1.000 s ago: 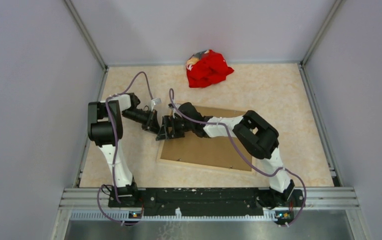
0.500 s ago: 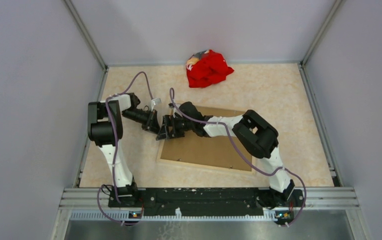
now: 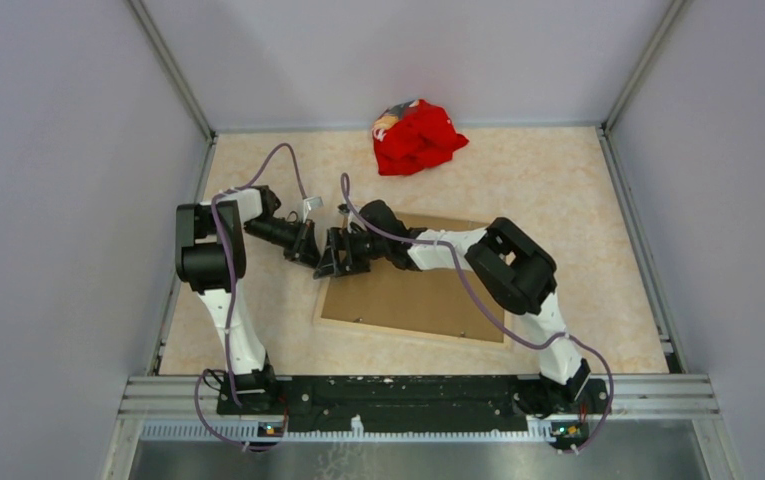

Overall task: Put the photo into the frame
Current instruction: Install the photo frame at the center of the board, then turn over the photo frame at the center of the board.

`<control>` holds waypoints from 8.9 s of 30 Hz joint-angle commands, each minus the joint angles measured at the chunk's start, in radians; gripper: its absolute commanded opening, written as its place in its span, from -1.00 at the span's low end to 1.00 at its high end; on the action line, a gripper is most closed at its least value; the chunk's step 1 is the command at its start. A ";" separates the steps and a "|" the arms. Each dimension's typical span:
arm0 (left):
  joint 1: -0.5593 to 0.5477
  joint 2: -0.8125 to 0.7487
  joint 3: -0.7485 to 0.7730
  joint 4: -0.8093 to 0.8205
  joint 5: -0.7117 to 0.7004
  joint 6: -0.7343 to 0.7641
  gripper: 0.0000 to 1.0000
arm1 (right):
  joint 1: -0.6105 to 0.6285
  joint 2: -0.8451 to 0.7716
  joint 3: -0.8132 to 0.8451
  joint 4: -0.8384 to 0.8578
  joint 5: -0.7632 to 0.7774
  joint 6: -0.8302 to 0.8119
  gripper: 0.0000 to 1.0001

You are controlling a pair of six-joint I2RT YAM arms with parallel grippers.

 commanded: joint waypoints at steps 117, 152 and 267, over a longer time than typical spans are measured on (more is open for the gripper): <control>0.006 -1.378 -0.701 0.232 -0.019 1.590 0.61 | 0.221 -0.636 0.039 -0.653 0.285 -0.638 -1.00; -0.174 -1.146 -0.384 0.176 -0.130 1.122 -0.34 | 0.433 -0.747 -0.011 -1.007 0.877 -1.056 0.34; 0.014 -0.843 -0.211 0.454 -0.254 -0.075 0.97 | -0.464 -0.885 -1.023 -0.014 0.394 -0.047 0.78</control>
